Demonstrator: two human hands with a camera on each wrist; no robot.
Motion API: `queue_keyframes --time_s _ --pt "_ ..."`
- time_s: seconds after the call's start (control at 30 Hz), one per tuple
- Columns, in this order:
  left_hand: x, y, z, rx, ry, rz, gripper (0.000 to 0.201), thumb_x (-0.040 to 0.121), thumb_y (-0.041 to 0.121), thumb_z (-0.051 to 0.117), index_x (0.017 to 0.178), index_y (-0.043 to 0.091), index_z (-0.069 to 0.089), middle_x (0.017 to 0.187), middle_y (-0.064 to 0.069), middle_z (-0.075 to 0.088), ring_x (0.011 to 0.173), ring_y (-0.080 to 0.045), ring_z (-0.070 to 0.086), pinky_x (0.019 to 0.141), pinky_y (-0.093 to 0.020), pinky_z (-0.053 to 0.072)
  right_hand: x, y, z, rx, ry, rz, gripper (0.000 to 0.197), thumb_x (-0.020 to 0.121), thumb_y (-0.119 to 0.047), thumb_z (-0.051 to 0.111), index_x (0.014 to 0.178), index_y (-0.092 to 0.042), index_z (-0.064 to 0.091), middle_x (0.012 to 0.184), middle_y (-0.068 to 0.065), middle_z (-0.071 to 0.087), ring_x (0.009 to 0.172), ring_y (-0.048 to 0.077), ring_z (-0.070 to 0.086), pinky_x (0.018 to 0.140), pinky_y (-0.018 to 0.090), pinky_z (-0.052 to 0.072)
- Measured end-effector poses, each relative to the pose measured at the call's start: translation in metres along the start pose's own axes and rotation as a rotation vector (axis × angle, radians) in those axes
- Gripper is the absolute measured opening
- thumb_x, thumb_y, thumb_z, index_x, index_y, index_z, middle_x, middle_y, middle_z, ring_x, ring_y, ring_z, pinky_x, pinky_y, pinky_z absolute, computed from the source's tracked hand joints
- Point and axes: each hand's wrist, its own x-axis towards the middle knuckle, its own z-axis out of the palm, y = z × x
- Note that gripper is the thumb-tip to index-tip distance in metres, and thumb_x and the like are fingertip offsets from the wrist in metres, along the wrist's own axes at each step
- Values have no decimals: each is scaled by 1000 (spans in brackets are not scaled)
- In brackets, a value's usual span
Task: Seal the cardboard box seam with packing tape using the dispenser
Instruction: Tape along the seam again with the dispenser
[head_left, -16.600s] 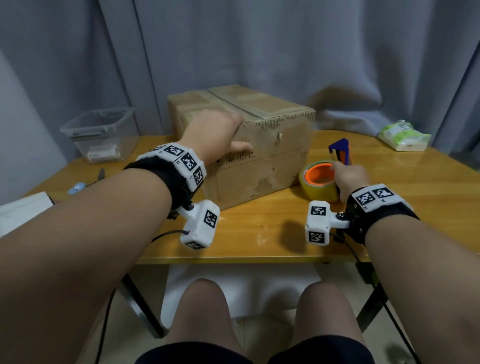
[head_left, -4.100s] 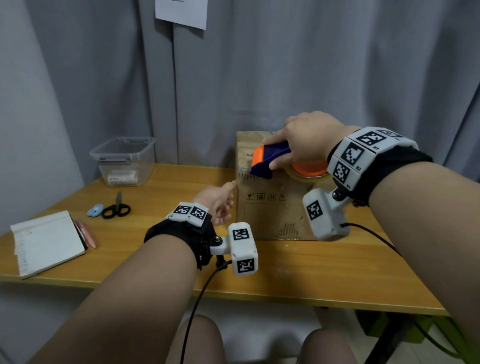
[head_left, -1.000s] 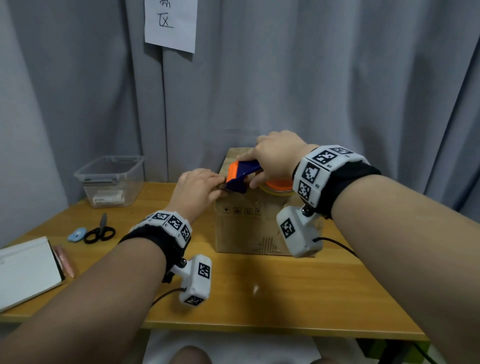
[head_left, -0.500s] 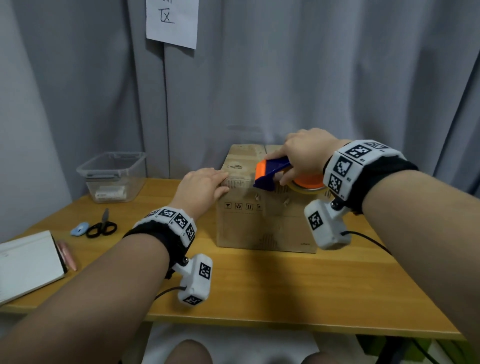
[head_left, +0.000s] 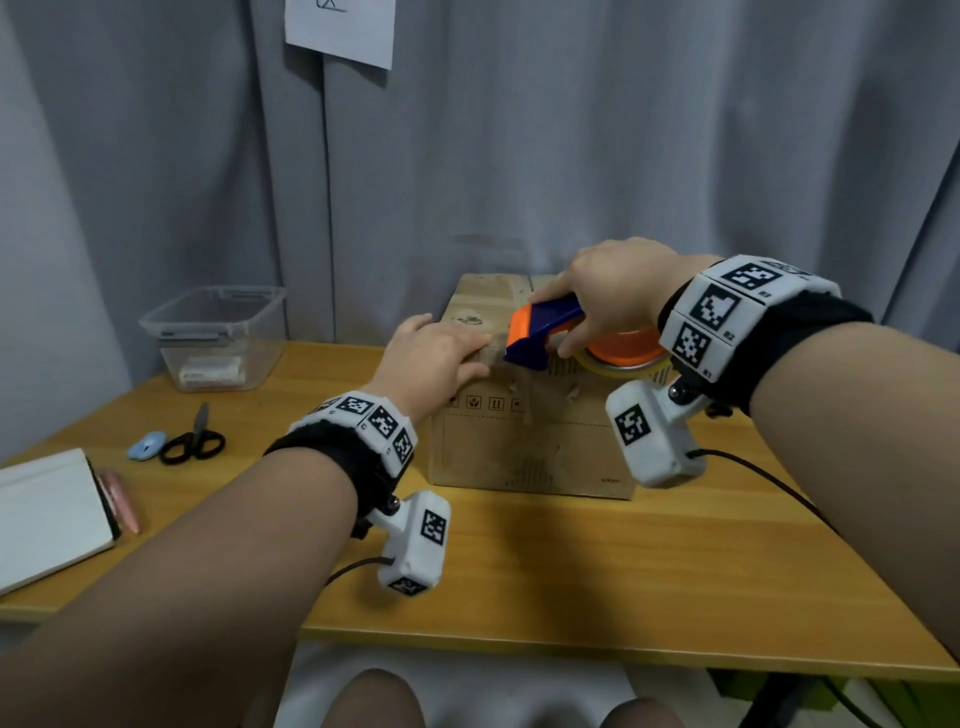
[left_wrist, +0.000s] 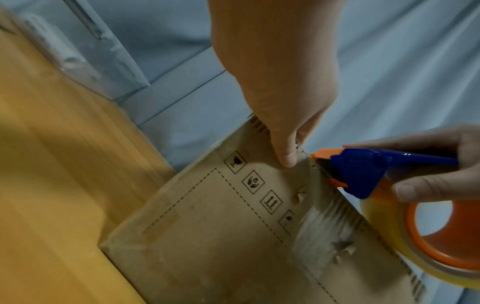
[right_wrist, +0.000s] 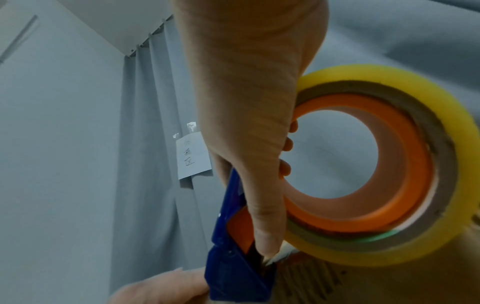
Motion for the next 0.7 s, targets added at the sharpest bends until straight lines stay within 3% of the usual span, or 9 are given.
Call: queue_keyframes --time_s 0.17,0.33,0.43,0.7 --pt "-9 -33 -9 41 -5 -64 35 92 35 52 126 32 56 133 11 56 129 -10 45 110 -36 20 23 -34 -12 -7 74 -13 57 74 -60 67 124 -37 54 93 -6 52 81 18 47 67 33 39" --pt "-10 -47 -12 0 -50 -129 37 93 27 51 129 34 54 131 5 59 127 -15 48 110 -37 22 32 -45 -16 21 94 -58 62 79 -56 65 135 -43 41 98 -6 37 82 18 44 66 33 36" --pt "-11 -44 -7 -27 -46 -156 43 92 28 52 134 37 48 133 6 58 126 -16 49 110 -39 24 25 -34 -14 76 113 -52 59 79 -59 63 133 -48 44 90 -8 38 79 14 44 64 31 37" --pt "-10 -46 -5 -74 -65 -254 45 91 43 54 134 32 50 135 6 56 126 -15 49 112 -40 21 -1 -3 -10 48 69 23 62 79 -58 63 136 -48 41 94 -6 41 82 17 46 67 33 40"
